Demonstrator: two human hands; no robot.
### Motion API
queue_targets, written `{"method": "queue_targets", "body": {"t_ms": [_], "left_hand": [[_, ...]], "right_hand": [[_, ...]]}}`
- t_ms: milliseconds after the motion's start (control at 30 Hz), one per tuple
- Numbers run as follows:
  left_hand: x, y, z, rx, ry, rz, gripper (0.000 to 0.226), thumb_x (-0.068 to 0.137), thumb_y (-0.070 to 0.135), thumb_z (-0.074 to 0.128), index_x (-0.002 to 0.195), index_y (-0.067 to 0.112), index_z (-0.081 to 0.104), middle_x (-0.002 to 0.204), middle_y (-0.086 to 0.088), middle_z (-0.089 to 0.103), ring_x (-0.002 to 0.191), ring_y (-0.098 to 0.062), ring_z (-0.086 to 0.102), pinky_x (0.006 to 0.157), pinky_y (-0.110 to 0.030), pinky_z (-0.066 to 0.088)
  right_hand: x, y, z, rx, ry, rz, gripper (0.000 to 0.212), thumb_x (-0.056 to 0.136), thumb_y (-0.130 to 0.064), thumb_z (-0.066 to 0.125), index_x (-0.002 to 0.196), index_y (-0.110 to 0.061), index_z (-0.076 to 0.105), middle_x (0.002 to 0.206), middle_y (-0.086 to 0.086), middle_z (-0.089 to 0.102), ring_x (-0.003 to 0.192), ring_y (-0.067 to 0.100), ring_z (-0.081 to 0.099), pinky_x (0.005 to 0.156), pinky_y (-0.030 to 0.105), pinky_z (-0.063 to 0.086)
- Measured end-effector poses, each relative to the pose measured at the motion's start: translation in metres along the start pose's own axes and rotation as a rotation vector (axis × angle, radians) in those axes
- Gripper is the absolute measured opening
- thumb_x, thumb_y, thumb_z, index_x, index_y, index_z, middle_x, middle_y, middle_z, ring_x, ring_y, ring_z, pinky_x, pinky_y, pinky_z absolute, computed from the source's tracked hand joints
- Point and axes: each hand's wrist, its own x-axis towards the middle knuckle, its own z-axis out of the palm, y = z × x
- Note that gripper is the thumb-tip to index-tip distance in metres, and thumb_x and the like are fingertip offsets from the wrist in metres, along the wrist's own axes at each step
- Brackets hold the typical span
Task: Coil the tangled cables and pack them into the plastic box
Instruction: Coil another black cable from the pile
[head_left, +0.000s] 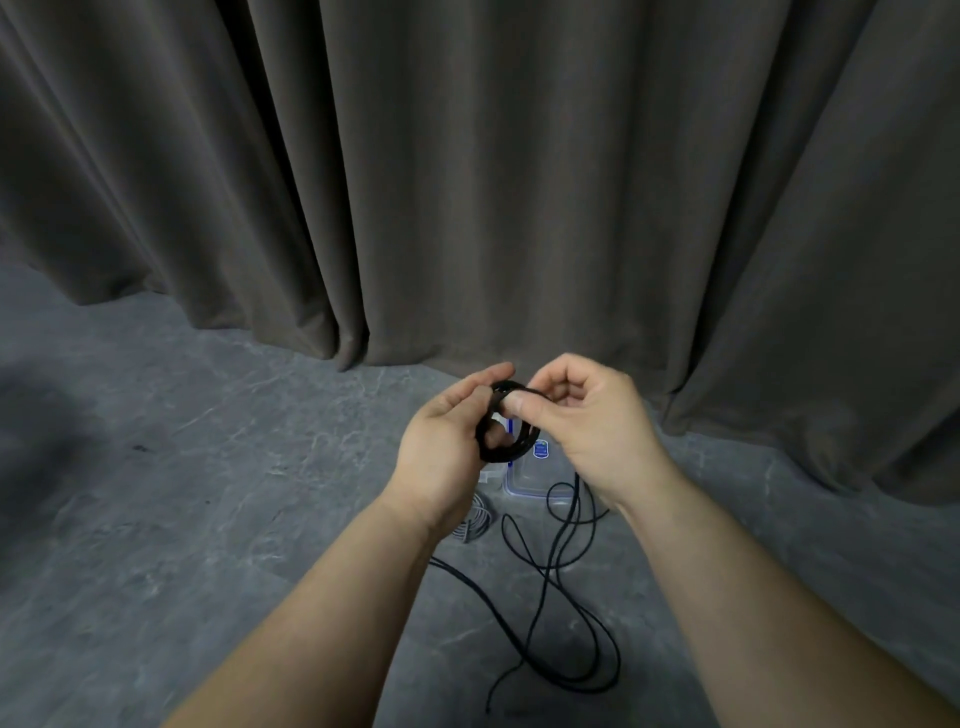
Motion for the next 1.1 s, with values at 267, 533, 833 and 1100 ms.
{"method": "queue_targets", "body": {"t_ms": [267, 533, 833, 1100], "left_hand": [[-0.004, -0.004, 0.001, 0.074, -0.054, -0.008, 0.034, 0.104, 0.019, 0.036, 0.115, 0.007, 0.065, 0.089, -0.014, 0.052, 0.058, -0.011, 0.041, 0.061, -0.022, 0.048], [-0.005, 0.003, 0.004, 0.048, -0.093, 0.047, 0.029, 0.101, 0.005, 0.036, 0.115, 0.003, 0.061, 0.073, 0.001, 0.055, 0.053, -0.009, 0.035, 0.062, -0.022, 0.044], [-0.003, 0.011, -0.002, -0.205, -0.168, -0.023, 0.032, 0.098, 0.002, 0.035, 0.118, -0.001, 0.059, 0.069, -0.004, 0.057, 0.049, -0.007, 0.034, 0.062, -0.023, 0.042], [-0.004, 0.014, -0.002, -0.123, -0.196, -0.044, 0.033, 0.099, 0.0, 0.033, 0.123, -0.001, 0.056, 0.069, -0.002, 0.052, 0.051, -0.007, 0.037, 0.06, -0.023, 0.041]], "right_hand": [[0.001, 0.001, -0.002, 0.053, -0.011, -0.011, 0.017, 0.078, -0.004, 0.075, 0.071, -0.014, 0.064, 0.063, 0.005, 0.069, 0.062, 0.012, 0.063, 0.067, 0.025, 0.05], [0.006, 0.009, -0.003, 0.079, 0.101, 0.099, 0.018, 0.081, -0.009, 0.072, 0.071, -0.022, 0.064, 0.059, -0.012, 0.061, 0.058, 0.0, 0.053, 0.06, 0.02, 0.041], [0.002, 0.01, 0.004, 0.222, 0.034, 0.14, 0.024, 0.094, -0.011, 0.059, 0.087, -0.028, 0.073, 0.087, 0.004, 0.075, 0.084, 0.024, 0.07, 0.082, 0.046, 0.057], [0.003, 0.004, 0.003, 0.438, 0.033, 0.244, 0.019, 0.094, -0.006, 0.055, 0.086, -0.01, 0.071, 0.07, 0.006, 0.062, 0.059, 0.016, 0.051, 0.059, 0.024, 0.047]]}}
